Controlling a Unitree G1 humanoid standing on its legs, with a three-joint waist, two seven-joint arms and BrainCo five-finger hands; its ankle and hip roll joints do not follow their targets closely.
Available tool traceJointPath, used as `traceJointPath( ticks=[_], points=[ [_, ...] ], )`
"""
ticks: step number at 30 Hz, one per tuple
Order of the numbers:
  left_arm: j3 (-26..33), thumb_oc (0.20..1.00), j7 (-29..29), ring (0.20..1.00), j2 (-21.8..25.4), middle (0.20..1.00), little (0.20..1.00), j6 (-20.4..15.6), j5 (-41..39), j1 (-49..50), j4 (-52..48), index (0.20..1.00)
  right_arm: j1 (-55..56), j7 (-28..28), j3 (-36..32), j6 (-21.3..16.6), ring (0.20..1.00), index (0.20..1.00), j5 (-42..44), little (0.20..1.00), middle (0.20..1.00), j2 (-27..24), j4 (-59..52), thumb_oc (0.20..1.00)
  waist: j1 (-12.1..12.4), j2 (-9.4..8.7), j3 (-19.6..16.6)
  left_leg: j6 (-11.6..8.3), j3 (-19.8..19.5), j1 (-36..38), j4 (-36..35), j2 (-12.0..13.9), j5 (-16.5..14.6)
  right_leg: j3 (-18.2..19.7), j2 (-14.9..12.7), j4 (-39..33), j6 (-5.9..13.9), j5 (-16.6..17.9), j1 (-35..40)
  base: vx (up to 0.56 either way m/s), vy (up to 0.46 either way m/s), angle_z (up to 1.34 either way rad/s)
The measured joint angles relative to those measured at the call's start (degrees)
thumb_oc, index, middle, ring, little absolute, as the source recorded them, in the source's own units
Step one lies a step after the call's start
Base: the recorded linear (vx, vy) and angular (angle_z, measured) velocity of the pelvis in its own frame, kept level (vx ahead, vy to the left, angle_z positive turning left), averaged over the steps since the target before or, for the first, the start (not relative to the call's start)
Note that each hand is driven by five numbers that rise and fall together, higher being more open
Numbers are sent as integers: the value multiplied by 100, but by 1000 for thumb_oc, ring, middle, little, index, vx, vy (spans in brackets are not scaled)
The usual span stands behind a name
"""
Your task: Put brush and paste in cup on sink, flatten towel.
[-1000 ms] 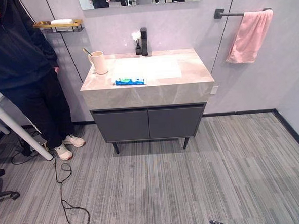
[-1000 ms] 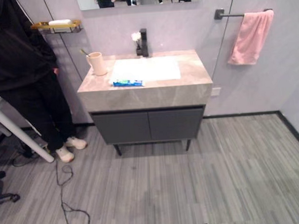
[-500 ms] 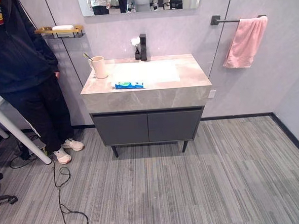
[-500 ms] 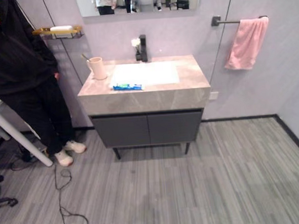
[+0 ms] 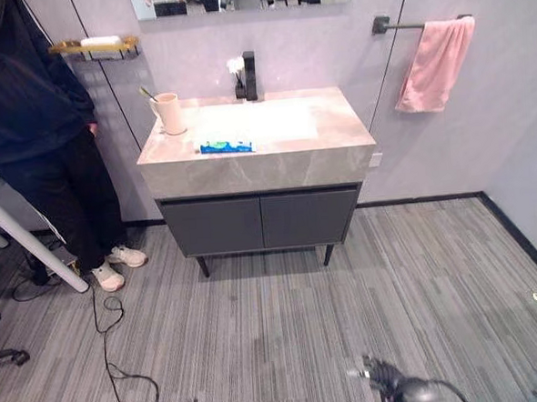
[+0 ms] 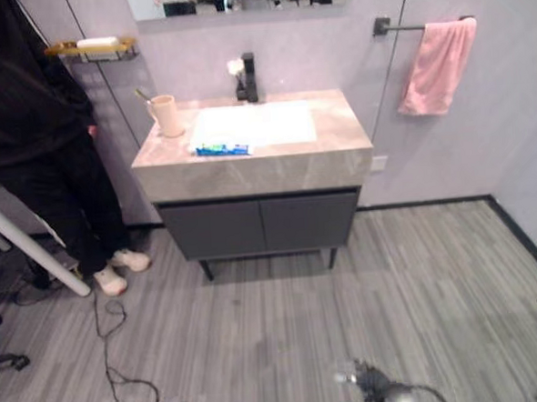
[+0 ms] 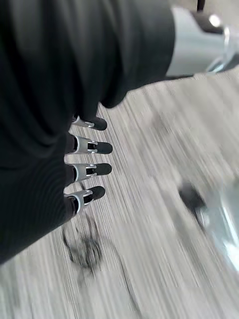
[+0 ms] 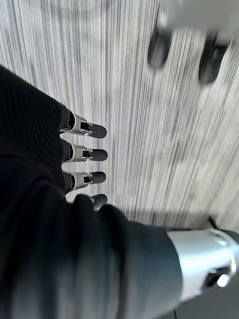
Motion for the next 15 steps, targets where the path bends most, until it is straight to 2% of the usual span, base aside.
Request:
traceJointPath(
  ticks=[1,2,4,5,7,9,10,11,14,15],
  points=[
    [-8,1000,34,1000,-48,1000,1000,-27,-36,-205,-75,1000,-186,-50,8,2,1000,1000,63,1000,1000,-15,-23,1000,18,69,88,18,-22,-52,27,43,-88,-36,57,164,-52,15,-88,-192,-1,11],
    [-61,1000,76,1000,-9,1000,1000,-20,-131,-308,-303,1000,-265,-90,26,1,1000,1000,224,1000,1000,2,-118,1000,-11,59,149,43,-55,-225,279,54,-200,-78,27,458,-27,-95,-278,-53,2,14],
    [-78,1000,187,1000,99,1000,1000,-181,-291,-416,-795,1000,-354,-162,25,-28,1000,1000,405,1000,1000,6,-335,1000,-14,2,371,36,-171,-481,805,44,-560,-165,-33,1023,-112,-401,-532,-49,10,22],
    [-38,1000,241,1000,99,1000,1000,-272,-308,-510,-796,1000,-331,-169,24,-66,1000,1000,432,1000,1000,36,-377,1000,32,-46,410,52,-152,-475,822,31,-587,-154,-58,1115,-154,-488,-567,-39,13,9],
    [-46,1000,361,1000,133,1000,1000,-281,-459,-381,-971,1000,-145,-181,57,-135,1000,1000,463,1000,1000,53,-564,1000,33,-26,430,97,-133,-500,990,25,-613,-175,-95,1155,-160,-494,-570,37,48,2],
    [-40,1000,425,1000,140,1000,1000,-293,-460,-285,-1029,1000,-10,-185,204,-138,1000,1000,528,1000,1000,54,-632,1000,28,-71,427,313,-136,-511,1330,61,-771,-186,-133,1161,-152,-493,-568,55,80,5],
    [-42,1000,427,1000,142,1000,1000,-313,-460,-196,-1121,1000,80,-177,234,-163,1000,1000,541,1000,1000,50,-686,1000,20,-72,418,256,-144,-427,1295,107,-913,-188,-134,1164,-120,-494,-567,31,60,10],
    [-48,1000,425,1000,140,1000,1000,-327,-456,-131,-1175,1000,127,-178,243,-171,1000,1000,543,1000,1000,56,-677,1000,1,-94,429,142,-133,-360,1115,84,-928,-173,-159,1167,-26,-476,-568,37,113,8],
    [-49,1000,423,1000,156,1000,1000,-346,-456,34,-1213,1000,208,-180,243,-176,1000,1000,545,1000,1000,60,-683,1000,2,-146,408,181,-23,-255,887,15,-821,-107,-243,1056,72,-369,-550,31,145,-8],
    [-48,1000,413,1000,210,1000,1000,-351,-448,189,-1431,1000,233,-191,230,-189,1000,1000,545,1000,1000,49,-773,1000,-27,-140,402,261,37,-194,727,-55,-779,-19,-277,997,133,-327,-544,32,183,-17]
  ],
)
